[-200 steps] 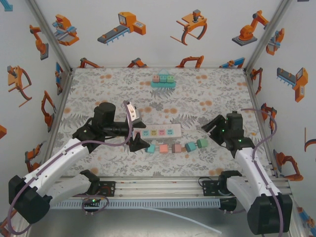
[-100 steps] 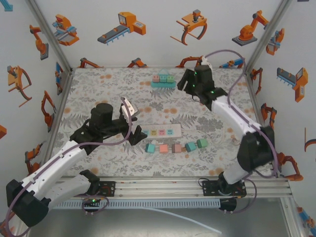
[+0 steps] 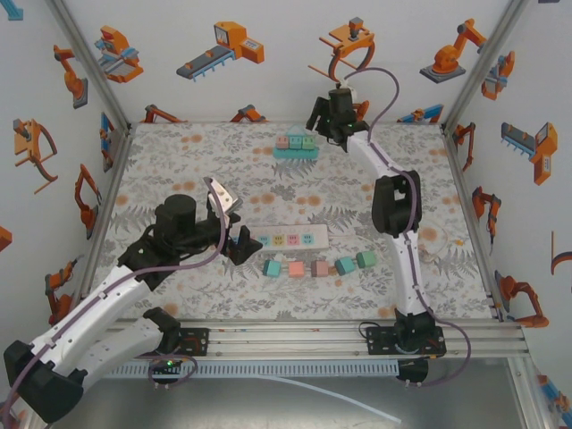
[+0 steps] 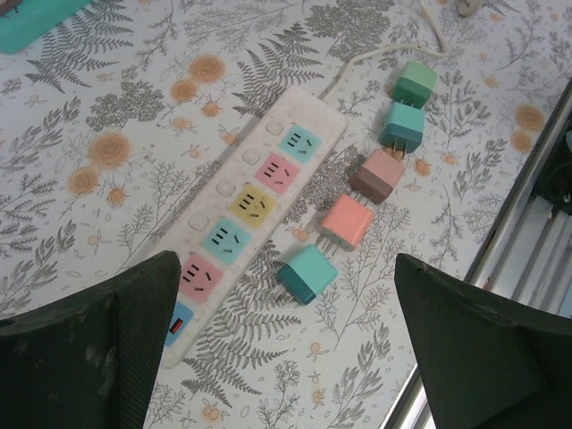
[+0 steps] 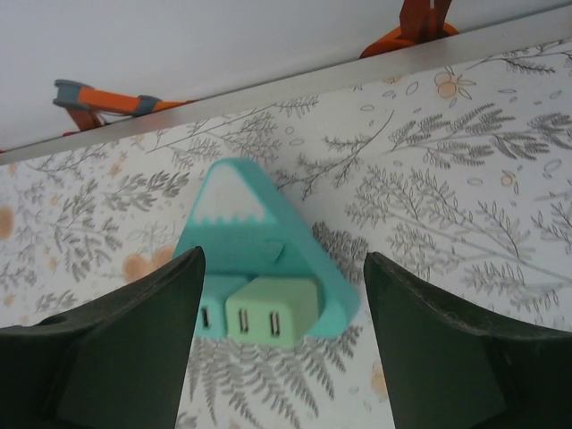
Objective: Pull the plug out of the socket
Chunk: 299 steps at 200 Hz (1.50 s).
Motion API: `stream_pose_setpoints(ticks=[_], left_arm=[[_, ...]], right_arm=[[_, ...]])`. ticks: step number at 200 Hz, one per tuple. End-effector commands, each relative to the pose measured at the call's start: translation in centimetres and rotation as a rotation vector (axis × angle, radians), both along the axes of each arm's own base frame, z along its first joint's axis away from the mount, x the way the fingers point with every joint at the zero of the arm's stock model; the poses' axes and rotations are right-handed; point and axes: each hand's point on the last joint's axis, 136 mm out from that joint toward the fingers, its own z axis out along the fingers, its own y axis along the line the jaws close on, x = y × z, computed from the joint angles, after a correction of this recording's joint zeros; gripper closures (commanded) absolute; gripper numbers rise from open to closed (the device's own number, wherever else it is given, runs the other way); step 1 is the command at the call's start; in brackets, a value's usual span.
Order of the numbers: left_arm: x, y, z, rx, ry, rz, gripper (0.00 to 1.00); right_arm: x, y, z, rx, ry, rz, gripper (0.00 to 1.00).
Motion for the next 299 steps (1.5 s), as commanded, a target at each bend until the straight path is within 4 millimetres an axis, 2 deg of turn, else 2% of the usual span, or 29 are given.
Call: stream_pose_setpoints(ticks=[1, 21, 43, 79, 108, 142, 187, 212, 223, 237, 258, 268, 282, 299], left_arm=[[0.0, 0.6, -0.3, 0.01, 0.012, 0.024, 0.03], [0.2, 0.6, -0.4, 0.016, 0.014, 0.032, 0.03], [0.3, 0.5, -0.3, 0.017, 0.017, 0.031, 0.03], [0.5, 0.5, -0.1, 0.02, 0.017, 0.037, 0.03], [0.5, 0.5, 0.1, 0.021, 0.016, 0.037, 0.03], [0.4, 0.8, 0.2, 0.015, 0.015, 0.051, 0.03], [1.6, 2.5, 1.2, 0.007, 0.021, 0.184, 0.03], [3.5, 4.4, 1.2, 0.013, 0.102, 0.359, 0.03], [4.7, 5.5, 1.1, 0.002, 0.152, 0.458, 0.03], [6.3, 6.8, 1.1, -0.026, 0.228, 0.566, 0.03], [8.7, 7.6, 1.2, -0.06, 0.31, 0.638, 0.01], [10.0, 7.6, 0.9, -0.061, 0.35, 0.657, 0.04], [11.8, 6.6, 0.6, -0.038, 0.397, 0.634, 0.06], [14.1, 4.9, -0.4, 0.025, 0.442, 0.581, 0.06]], right_arm=[[1.2, 2.1, -0.5, 0.051, -0.017, 0.101, 0.35], [1.8, 3.7, -2.3, 0.119, 0.007, 0.149, 0.37], [1.9, 3.8, -4.2, 0.139, 0.041, 0.14, 0.38], [0.0, 5.5, -6.4, 0.183, 0.134, 0.239, 0.49], [-3.0, 7.2, -7.6, 0.187, 0.207, 0.393, 0.5], [-7.9, 10.1, -8.8, 0.148, 0.296, 0.613, 0.5], [-13.6, 12.1, -8.7, 0.06, 0.337, 0.703, 0.51], [-16.4, 12.3, -8.2, 0.054, 0.323, 0.665, 0.51], [-17.4, 11.8, -8.2, 0.058, 0.324, 0.604, 0.52], [-18.3, 11.0, -7.9, 0.084, 0.317, 0.525, 0.51], [-19.5, 10.7, -7.4, 0.141, 0.282, 0.489, 0.52], [-19.6, 10.6, -7.3, 0.152, 0.284, 0.476, 0.52], [-19.7, 10.5, -6.8, 0.151, 0.286, 0.471, 0.52], [-19.8, 10.4, -4.2, 0.158, 0.236, 0.483, 0.5]])
